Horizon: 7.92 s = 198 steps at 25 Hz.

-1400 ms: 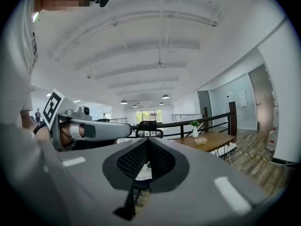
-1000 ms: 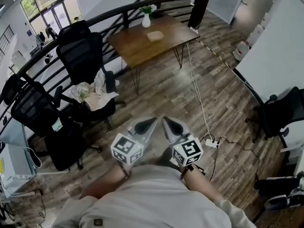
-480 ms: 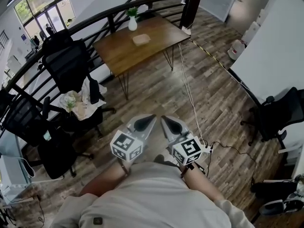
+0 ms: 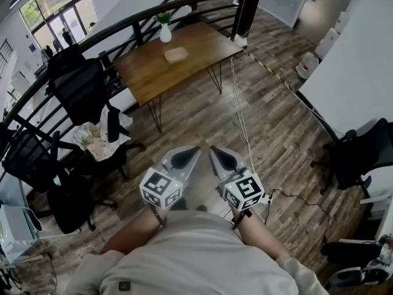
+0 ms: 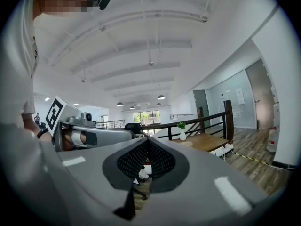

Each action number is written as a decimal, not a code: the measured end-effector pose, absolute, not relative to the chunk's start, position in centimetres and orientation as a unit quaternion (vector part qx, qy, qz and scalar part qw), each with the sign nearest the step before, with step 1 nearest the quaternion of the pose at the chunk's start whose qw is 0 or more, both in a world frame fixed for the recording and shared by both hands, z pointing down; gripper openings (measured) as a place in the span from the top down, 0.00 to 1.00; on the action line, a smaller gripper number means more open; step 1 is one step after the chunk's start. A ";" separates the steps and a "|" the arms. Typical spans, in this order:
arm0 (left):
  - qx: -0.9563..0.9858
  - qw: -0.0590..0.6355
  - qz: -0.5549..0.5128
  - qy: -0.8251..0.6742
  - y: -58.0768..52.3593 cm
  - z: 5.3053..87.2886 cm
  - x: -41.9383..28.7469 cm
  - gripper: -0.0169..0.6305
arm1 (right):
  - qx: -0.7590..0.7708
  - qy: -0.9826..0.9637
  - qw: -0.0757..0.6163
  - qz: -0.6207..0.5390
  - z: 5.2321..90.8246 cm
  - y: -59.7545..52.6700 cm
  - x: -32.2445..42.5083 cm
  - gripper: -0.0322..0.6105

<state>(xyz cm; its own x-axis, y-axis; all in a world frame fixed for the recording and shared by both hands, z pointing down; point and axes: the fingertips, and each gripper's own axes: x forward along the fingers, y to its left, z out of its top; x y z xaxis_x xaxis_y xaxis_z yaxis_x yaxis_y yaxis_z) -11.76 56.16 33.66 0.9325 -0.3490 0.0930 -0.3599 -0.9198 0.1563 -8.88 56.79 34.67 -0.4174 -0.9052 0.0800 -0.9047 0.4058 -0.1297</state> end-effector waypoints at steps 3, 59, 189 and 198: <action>0.979 0.091 0.036 -0.177 54.4 34.3 -10.9 0.97 | -0.539 0.838 0.003 -0.082 35.2 55.1 -8.3 0.94; 0.967 0.115 0.042 -0.225 7.5 35.6 -9.2 0.97 | -0.508 0.855 0.009 -0.100 35.7 7.6 -4.9 0.94; 0.853 0.316 0.208 -0.361 -45.1 72.3 6.5 0.97 | -0.213 0.827 -0.104 -0.510 80.4 -44.8 10.6 0.82; 0.850 0.321 0.209 -0.362 -45.3 73.0 6.3 0.97 | -0.214 0.825 -0.112 -0.511 81.1 -44.9 10.7 0.89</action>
